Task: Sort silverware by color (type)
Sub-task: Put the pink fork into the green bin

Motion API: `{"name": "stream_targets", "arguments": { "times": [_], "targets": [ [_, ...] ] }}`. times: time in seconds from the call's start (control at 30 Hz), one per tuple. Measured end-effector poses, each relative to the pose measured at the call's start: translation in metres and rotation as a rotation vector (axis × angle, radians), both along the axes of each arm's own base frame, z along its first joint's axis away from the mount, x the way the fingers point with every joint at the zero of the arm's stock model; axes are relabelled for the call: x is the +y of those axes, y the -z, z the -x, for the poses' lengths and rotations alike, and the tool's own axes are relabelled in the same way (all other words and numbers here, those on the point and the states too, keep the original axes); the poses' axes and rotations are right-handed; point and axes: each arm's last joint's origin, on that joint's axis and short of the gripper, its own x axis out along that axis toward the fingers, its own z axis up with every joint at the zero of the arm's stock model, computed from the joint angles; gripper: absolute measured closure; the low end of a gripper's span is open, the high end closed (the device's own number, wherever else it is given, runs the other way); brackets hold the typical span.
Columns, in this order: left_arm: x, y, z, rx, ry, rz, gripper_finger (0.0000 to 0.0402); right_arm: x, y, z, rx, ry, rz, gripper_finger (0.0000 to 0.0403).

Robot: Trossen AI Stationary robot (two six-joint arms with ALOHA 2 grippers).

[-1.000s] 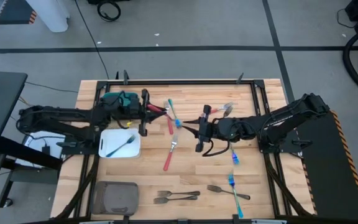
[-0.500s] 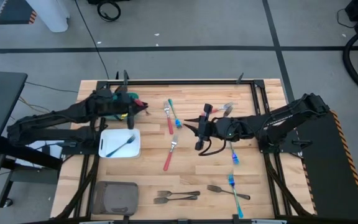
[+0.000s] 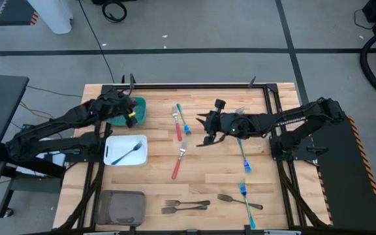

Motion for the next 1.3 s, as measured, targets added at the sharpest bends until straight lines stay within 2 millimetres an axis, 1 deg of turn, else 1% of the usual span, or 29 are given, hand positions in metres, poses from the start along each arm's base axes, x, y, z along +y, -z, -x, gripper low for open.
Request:
{"name": "stream_targets", "arguments": {
  "times": [0.27,0.33,0.47,0.57,0.8,0.9,1.03,1.3],
  "targets": [
    [0.009,-0.001,0.005,-0.013,-0.075,-0.011,0.0354,-0.038,0.021,0.008,0.044,0.128,-0.006,0.0325],
    [0.012,-0.003,0.005,-0.037,-0.09,-0.025,0.0354,-0.047,0.021,0.008,0.045,0.147,0.009,0.0325],
    [0.015,-0.013,0.001,-0.132,-0.093,-0.081,0.0354,-0.06,0.016,0.008,-0.006,0.158,0.01,0.0325],
    [0.015,-0.012,0.001,-0.13,-0.093,-0.078,0.0354,-0.066,0.012,0.008,-0.046,0.162,0.008,0.0325],
    [0.011,0.001,0.007,-0.031,-0.13,0.038,0.0354,-0.068,0.013,0.008,-0.042,0.167,0.008,0.0325],
    [0.012,0.001,0.006,-0.035,-0.14,0.033,0.0354,-0.065,0.013,0.008,-0.044,0.161,0.005,0.0325],
    [0.018,0.002,0.009,-0.01,-0.231,0.001,0.0352,-0.061,0.013,0.007,-0.045,0.147,0.003,0.0325],
    [0.027,0.004,0.014,0.004,-0.309,0.005,0.0328,-0.052,0.014,0.006,-0.026,0.117,0.001,0.0325]
  ]
}}
